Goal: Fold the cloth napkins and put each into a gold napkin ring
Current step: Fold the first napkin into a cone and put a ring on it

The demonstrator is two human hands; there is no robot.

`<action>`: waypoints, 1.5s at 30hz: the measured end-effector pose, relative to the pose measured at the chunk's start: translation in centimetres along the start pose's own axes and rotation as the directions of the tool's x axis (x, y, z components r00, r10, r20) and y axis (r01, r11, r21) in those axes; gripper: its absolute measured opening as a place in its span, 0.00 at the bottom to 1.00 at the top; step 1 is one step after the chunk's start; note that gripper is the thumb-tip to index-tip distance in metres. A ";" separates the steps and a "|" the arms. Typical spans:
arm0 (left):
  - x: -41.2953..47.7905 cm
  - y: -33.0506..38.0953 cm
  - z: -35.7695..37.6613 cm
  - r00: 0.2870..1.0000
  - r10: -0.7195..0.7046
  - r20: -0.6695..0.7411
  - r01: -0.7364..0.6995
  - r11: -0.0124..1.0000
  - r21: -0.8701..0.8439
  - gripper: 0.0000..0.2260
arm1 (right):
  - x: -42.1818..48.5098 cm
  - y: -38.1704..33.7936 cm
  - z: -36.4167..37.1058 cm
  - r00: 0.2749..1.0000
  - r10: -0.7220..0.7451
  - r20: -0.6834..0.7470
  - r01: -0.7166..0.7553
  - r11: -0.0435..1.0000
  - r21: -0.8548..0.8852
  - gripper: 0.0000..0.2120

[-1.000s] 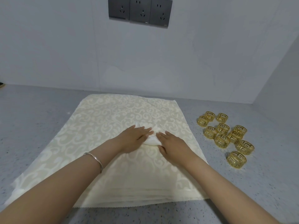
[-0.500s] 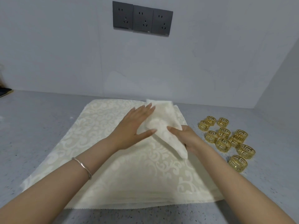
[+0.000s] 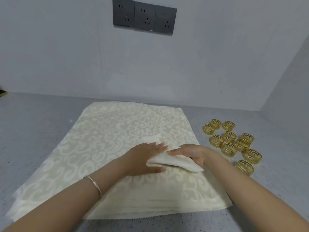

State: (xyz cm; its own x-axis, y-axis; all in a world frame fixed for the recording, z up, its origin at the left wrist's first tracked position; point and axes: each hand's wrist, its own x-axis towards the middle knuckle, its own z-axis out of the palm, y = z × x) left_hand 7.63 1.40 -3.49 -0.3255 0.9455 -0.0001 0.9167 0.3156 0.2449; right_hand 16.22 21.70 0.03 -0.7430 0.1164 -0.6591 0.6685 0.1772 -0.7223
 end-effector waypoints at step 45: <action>5.2 -1.9 -2.7 0.927 0.054 -0.371 -0.098 0.990 -0.101 0.26 | -1.3 2.9 0.6 0.722 -0.477 -0.501 0.226 0.847 -0.481 0.14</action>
State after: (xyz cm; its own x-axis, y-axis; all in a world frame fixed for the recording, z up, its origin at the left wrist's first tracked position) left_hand 3.57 5.47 -1.35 -0.3384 0.8642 0.3724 0.9160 0.2118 0.3408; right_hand 19.17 21.49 -1.38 -0.8720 0.4887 -0.0266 0.3824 0.6464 -0.6603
